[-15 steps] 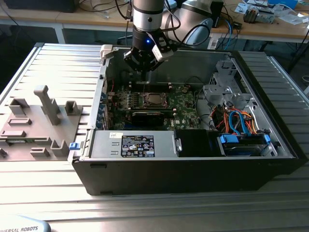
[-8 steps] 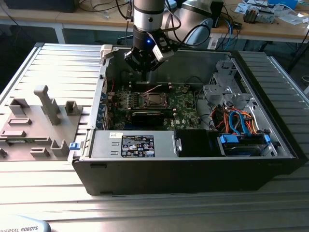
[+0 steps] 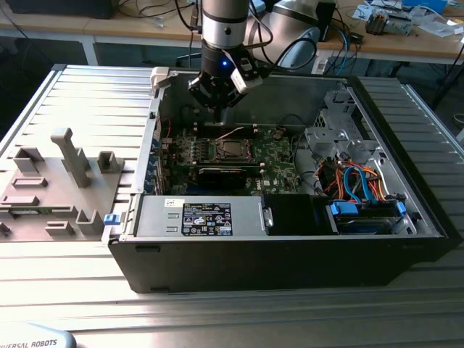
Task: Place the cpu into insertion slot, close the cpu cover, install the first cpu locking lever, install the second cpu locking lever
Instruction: 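Install the first cpu locking lever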
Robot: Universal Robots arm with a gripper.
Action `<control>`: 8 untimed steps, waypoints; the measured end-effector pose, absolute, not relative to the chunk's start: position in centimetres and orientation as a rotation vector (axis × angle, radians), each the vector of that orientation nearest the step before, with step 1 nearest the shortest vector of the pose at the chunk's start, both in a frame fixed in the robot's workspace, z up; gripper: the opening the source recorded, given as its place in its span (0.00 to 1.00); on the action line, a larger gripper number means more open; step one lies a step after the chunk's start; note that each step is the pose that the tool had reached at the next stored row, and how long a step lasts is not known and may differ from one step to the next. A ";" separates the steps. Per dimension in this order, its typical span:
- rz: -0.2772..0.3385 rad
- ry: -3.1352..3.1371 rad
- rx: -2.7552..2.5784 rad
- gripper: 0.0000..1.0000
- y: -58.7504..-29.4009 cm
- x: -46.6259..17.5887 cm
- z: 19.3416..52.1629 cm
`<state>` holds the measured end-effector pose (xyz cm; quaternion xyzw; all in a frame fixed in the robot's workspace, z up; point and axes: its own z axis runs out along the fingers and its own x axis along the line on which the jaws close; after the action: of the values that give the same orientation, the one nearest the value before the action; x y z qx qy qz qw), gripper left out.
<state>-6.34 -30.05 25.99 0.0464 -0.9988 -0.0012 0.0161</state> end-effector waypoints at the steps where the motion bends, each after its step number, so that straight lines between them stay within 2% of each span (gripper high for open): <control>1: -0.004 -3.106 0.144 0.11 -30.0 -6.3 26.0; 8: -0.003 -3.106 0.144 0.11 -30.0 -6.0 25.8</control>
<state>-5.98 -30.05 25.75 0.0464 -0.9988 -0.0010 0.0161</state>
